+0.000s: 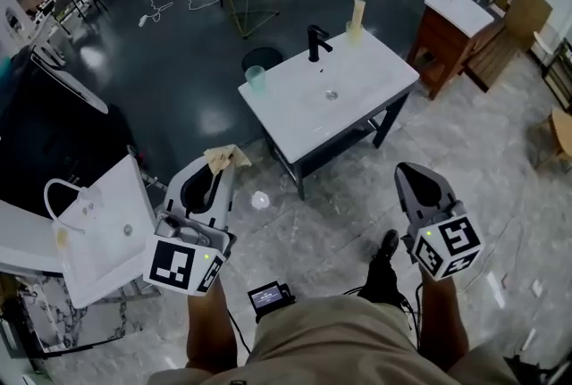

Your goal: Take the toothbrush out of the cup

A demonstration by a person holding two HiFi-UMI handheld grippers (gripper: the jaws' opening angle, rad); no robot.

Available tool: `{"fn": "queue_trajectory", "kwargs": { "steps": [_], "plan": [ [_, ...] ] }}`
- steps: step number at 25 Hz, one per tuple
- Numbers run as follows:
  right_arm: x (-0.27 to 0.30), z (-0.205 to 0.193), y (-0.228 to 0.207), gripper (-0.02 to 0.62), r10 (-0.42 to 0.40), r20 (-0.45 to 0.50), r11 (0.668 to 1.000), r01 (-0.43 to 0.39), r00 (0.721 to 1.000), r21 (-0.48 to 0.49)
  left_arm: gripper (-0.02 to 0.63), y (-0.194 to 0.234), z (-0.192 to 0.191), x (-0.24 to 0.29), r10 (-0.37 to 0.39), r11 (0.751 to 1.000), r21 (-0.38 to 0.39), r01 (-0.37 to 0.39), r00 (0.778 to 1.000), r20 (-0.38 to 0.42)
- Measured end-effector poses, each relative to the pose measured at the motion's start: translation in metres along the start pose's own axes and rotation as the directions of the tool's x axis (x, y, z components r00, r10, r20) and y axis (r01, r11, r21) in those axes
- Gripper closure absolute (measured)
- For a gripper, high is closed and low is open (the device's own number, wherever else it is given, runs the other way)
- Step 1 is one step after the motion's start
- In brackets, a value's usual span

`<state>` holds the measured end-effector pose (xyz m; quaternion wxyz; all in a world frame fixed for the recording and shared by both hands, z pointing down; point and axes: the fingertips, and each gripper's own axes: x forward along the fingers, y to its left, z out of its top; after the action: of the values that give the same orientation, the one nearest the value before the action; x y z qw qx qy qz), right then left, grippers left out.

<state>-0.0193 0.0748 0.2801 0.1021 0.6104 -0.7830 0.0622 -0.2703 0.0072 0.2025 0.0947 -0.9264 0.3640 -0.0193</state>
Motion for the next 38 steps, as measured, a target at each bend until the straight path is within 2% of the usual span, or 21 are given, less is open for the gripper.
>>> {"fn": "queue_trajectory", "kwargs": {
  "steps": [3, 7, 9, 12, 15, 19, 24, 28, 32, 38],
  "plan": [
    [-0.011, -0.015, -0.095, 0.591, -0.035, 0.003, 0.999, 0.035, 0.999, 0.011, 0.578, -0.036, -0.004, 0.066, 0.024, 0.999, 0.023, -0.024, 1.0, -0.017],
    [-0.031, -0.05, -0.24, 0.591, -0.069, -0.04, 0.995, 0.071, 0.997, 0.072, 0.578, -0.091, -0.014, 0.171, 0.064, 0.998, 0.012, -0.064, 0.996, -0.058],
    [-0.037, -0.065, -0.304, 0.591, -0.061, -0.073, 0.994, 0.067, 0.995, 0.085, 0.578, -0.115, -0.012, 0.223, 0.084, 0.996, 0.009, -0.084, 0.994, -0.072],
    [-0.037, -0.07, -0.375, 0.591, -0.019, -0.096, 0.995, 0.028, 0.995, 0.099, 0.578, -0.145, 0.003, 0.282, 0.12, 0.993, 0.022, -0.118, 0.989, -0.09],
    [-0.029, -0.056, -0.422, 0.591, 0.014, -0.063, 0.995, -0.007, 0.998, 0.1, 0.578, -0.167, 0.02, 0.325, 0.142, 0.989, 0.043, -0.138, 0.985, -0.1],
    [-0.006, -0.037, -0.451, 0.591, 0.066, -0.019, 0.993, -0.064, 0.998, 0.096, 0.578, -0.183, 0.034, 0.361, 0.145, 0.988, 0.067, -0.139, 0.984, -0.106],
    [0.027, -0.025, -0.459, 0.591, 0.123, -0.01, 0.991, -0.122, 0.992, 0.064, 0.578, -0.172, 0.025, 0.392, 0.162, 0.986, 0.064, -0.156, 0.982, -0.098],
    [0.05, -0.011, -0.478, 0.591, 0.1, 0.013, 0.995, -0.1, 0.995, 0.015, 0.578, -0.151, 0.01, 0.418, 0.167, 0.985, 0.065, -0.163, 0.983, -0.074],
    [0.077, -0.002, -0.49, 0.591, 0.088, 0.008, 0.996, -0.088, 0.996, 0.01, 0.578, -0.125, 0.005, 0.446, 0.17, 0.985, 0.048, -0.168, 0.984, -0.056],
    [0.132, 0.001, -0.5, 0.591, 0.111, -0.015, 0.994, -0.111, 0.994, 0.024, 0.578, -0.093, -0.015, 0.471, 0.183, 0.983, 0.038, -0.18, 0.978, -0.095]
  ]
}}
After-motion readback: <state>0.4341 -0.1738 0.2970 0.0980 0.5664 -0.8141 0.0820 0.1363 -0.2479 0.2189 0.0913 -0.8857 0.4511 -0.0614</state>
